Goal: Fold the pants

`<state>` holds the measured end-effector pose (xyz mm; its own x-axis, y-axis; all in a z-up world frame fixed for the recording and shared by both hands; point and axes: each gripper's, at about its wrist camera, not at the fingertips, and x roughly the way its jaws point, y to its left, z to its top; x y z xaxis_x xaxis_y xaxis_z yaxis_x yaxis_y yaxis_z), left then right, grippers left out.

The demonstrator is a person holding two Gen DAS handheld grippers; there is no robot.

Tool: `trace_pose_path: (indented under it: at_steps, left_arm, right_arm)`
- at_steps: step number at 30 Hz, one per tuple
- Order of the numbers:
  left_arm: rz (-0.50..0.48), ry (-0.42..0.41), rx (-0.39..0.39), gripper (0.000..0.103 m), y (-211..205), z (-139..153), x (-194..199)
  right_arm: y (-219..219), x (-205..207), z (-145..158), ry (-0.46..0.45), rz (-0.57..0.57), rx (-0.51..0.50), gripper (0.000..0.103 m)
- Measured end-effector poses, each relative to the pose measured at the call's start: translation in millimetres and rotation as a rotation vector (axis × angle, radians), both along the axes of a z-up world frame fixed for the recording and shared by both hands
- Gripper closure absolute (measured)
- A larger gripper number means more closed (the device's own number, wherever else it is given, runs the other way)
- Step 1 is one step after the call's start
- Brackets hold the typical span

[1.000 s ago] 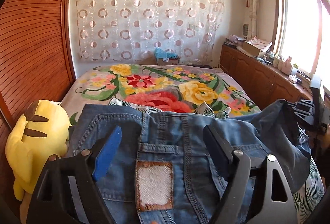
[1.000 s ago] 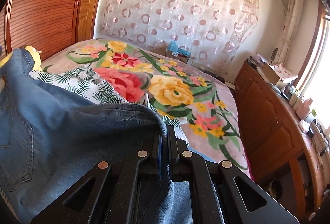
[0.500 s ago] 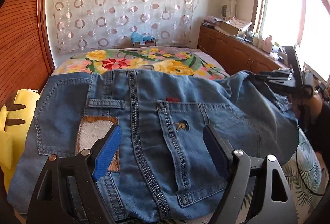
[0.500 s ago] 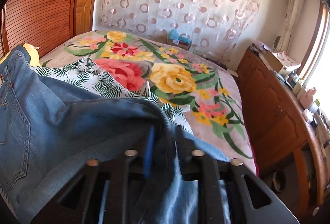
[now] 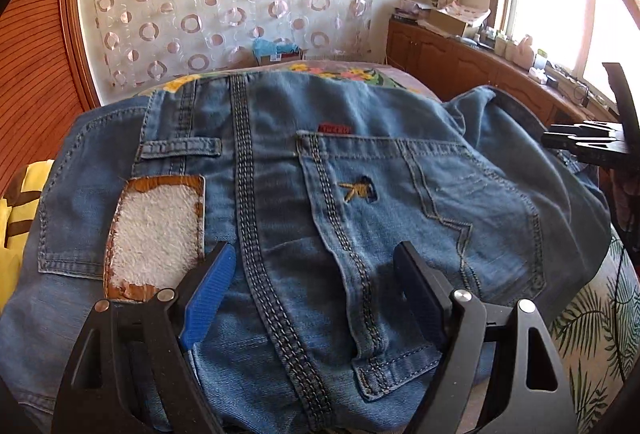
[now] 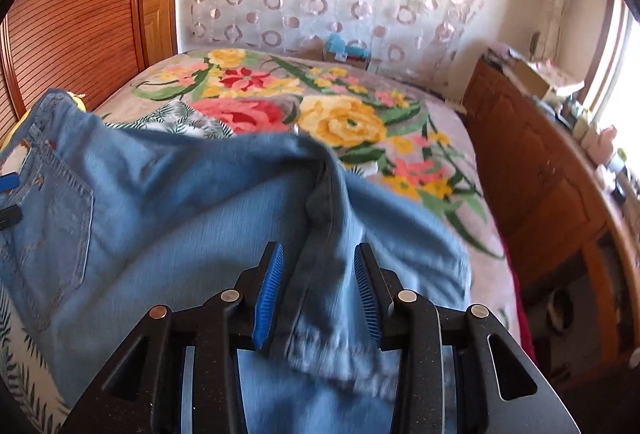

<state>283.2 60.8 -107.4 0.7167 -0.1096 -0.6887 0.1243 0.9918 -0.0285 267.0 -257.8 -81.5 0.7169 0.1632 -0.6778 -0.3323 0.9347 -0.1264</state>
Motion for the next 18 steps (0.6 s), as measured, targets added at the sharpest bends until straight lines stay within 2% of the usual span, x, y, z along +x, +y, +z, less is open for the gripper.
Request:
trace_pose_path:
  at_steps: [4, 10, 18]
  left_arm:
    - [-0.001, 0.008, -0.015, 0.021, 2.3, 0.2, 2.4]
    - [0.003, 0.029, -0.002, 0.021, 1.3, -2.2, 6.8]
    - [0.006, 0.033, 0.007, 0.021, -2.1, -3.8, 9.0]
  right_arm:
    - [-8.2, -7.6, 0.6, 0.022, -0.02, -0.002, 0.064]
    - [-8.1, -7.8, 3.6, 0.053, -0.021, -0.002, 0.056]
    - [-2.4, -5.3, -3.7, 0.067, -0.002, -0.011, 0.056]
